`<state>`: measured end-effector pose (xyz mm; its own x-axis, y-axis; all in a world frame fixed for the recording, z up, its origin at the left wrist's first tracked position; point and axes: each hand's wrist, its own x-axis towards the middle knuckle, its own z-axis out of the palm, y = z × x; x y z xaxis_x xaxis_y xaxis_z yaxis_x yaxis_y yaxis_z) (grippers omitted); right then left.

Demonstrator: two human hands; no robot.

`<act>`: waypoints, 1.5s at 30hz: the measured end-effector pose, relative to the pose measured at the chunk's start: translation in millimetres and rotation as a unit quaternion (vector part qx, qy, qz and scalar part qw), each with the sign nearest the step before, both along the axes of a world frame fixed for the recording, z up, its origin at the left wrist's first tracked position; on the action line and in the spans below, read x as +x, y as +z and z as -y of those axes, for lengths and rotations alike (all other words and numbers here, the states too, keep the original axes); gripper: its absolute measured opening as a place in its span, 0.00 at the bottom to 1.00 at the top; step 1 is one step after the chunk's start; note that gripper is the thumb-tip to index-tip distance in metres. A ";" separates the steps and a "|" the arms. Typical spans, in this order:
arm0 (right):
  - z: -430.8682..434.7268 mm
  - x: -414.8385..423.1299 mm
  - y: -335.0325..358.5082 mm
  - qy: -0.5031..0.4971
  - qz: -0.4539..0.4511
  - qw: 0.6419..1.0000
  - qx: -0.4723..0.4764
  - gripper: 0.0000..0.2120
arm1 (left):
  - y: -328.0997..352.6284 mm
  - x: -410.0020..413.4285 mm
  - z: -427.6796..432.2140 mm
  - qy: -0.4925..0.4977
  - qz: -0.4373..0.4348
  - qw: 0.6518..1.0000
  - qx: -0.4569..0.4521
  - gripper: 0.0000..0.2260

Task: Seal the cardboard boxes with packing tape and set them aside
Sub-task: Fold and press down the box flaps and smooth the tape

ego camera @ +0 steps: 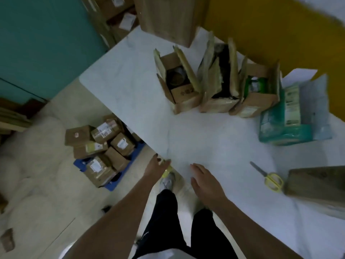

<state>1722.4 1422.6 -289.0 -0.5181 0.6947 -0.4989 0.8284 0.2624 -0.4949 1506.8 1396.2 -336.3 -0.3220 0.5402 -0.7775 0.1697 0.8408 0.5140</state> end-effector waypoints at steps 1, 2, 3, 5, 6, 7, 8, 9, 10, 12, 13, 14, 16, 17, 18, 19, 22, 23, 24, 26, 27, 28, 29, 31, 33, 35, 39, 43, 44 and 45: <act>3.1 -3.0 -3.9 -0.016 0.001 1.000 -0.004 0.24 | -0.2 -1.3 -4.2 0.007 0.036 0.999 0.005 0.28; 6.0 -5.3 -6.5 -0.030 0.005 1.000 -0.004 0.23 | -0.5 -2.7 -6.6 0.014 0.067 0.998 0.003 0.24; 8.2 -7.9 -7.6 -0.043 0.008 0.999 -0.004 0.23 | -0.6 -4.9 -7.8 0.018 0.088 0.996 -0.002 0.22; 11.8 -15.8 -8.5 -0.069 0.007 0.998 -0.008 0.21 | 2.9 -10.7 -6.9 0.016 0.096 0.995 -0.019 0.18; 13.4 -21.3 -7.6 -0.086 0.007 0.996 -0.016 0.21 | 6.0 -13.9 -7.8 0.000 0.085 0.996 -0.025 0.16; 14.3 -27.4 -6.7 -0.108 0.007 0.994 -0.028 0.19 | 11.6 -16.9 -10.6 -0.022 0.075 0.996 -0.031 0.12; 13.9 -34.8 -5.0 -0.135 0.009 0.990 -0.042 0.18 | 17.4 -18.1 -13.9 -0.045 0.065 0.996 -0.041 0.08; 12.7 -42.2 -1.4 -0.165 0.014 0.984 -0.061 0.16 | 22.1 -17.8 -17.5 -0.068 0.057 0.995 -0.055 0.06; 10.9 -50.4 1.5 -0.198 0.016 0.976 -0.087 0.15 | 33.2 -17.7 -22.3 -0.077 0.049 0.994 -0.062 0.05; 3.9 -67.8 7.0 -0.276 0.004 0.944 -0.181 0.17 | 45.7 -17.1 -31.2 -0.084 0.048 0.993 -0.070 0.10; -1.2 -77.2 10.0 -0.317 -0.003 0.917 -0.240 0.20 | 49.5 -16.3 -38.6 -0.113 0.048 0.991 -0.061 0.12; -6.6 -85.4 12.1 -0.366 -0.017 0.884 -0.290 0.22 | 57.7 -13.7 -42.7 -0.158 0.037 0.986 -0.044 0.13; -16.4 -95.2 16.8 -0.482 -0.094 0.796 -0.356 0.23 | 85.1 -4.1 -53.5 -0.169 0.015 0.985 -0.023 0.10; -21.4 -95.4 22.2 -0.525 -0.140 0.755 -0.367 0.22 | 95.7 0.9 -57.6 -0.213 -0.027 0.977 0.007 0.10; -26.0 -92.7 31.2 -0.556 -0.192 0.722 -0.363 0.19 | 104.8 5.5 -62.2 -0.219 -0.043 0.974 0.035 0.10; -29.8 -86.1 42.9 -0.576 -0.247 0.698 -0.348 0.15 | 115.1 9.2 -67.5 -0.236 -0.051 0.969 0.056 0.10; -40.6 -53.4 84.7 -0.578 -0.344 0.693 -0.259 0.06 | 147.5 24.2 -82.8 -0.286 -0.044 0.952 0.098 0.07; -44.3 -39.8 98.7 -0.572 -0.341 0.713 -0.222 0.05 | 158.8 33.4 -88.3 -0.305 -0.042 0.944 0.117 0.07; -47.7 -25.8 113.4 -0.568 -0.333 0.730 -0.184 0.05 | 170.0 44.4 -93.5 -0.316 -0.040 0.938 0.139 0.08; -52.2 4.9 142.0 -0.571 -0.329 0.744 -0.113 0.06 | 192.7 75.4 -102.1 -0.330 -0.024 0.926 0.181 0.07; -54.2 21.5 156.5 -0.580 -0.332 0.740 -0.080 0.08 | 205.7 93.8 -104.7 -0.334 -0.008 0.922 0.197 0.07; -54.8 39.3 170.4 -0.593 -0.338 0.729 -0.045 0.09 | 221.9 113.8 -105.9 -0.342 0.013 0.916 0.210 0.11; -54.4 59.1 184.4 -0.607 -0.339 0.719 -0.011 0.09 | 237.4 134.4 -106.6 -0.364 0.032 0.904 0.221 0.19; -51.3 103.1 210.8 -0.625 -0.328 0.706 0.057 0.09 | 267.4 174.4 -107.9 -0.442 0.032 0.859 0.254 0.40; -45.6 148.2 236.4 -0.637 -0.328 0.687 0.119 0.08 | 289.8 208.8 -112.3 -0.493 0.011 0.812 0.311 0.46; -39.1 193.1 258.8 -0.655 -0.360 0.645 0.158 0.08 | 310.6 241.7 -116.7 -0.498 0.014 0.788 0.361 0.42; -33.3 266.0 285.1 -0.674 -0.420 0.575 0.196 0.07 | 343.8 309.5 -121.5 -0.491 -0.041 0.749 0.442 0.29; -38.9 319.3 284.5 -0.679 -0.440 0.551 0.206 0.07 | 349.5 369.6 -129.0 -0.495 -0.072 0.720 0.481 0.22; -41.1 330.7 281.4 -0.680 -0.440 0.551 0.200 0.07 | 347.3 381.3 -131.1 -0.498 -0.076 0.713 0.487 0.21; -43.0 342.1 275.8 -0.682 -0.437 0.554 0.192 0.07 | 343.3 391.3 -133.5 -0.503 -0.080 0.707 0.491 0.20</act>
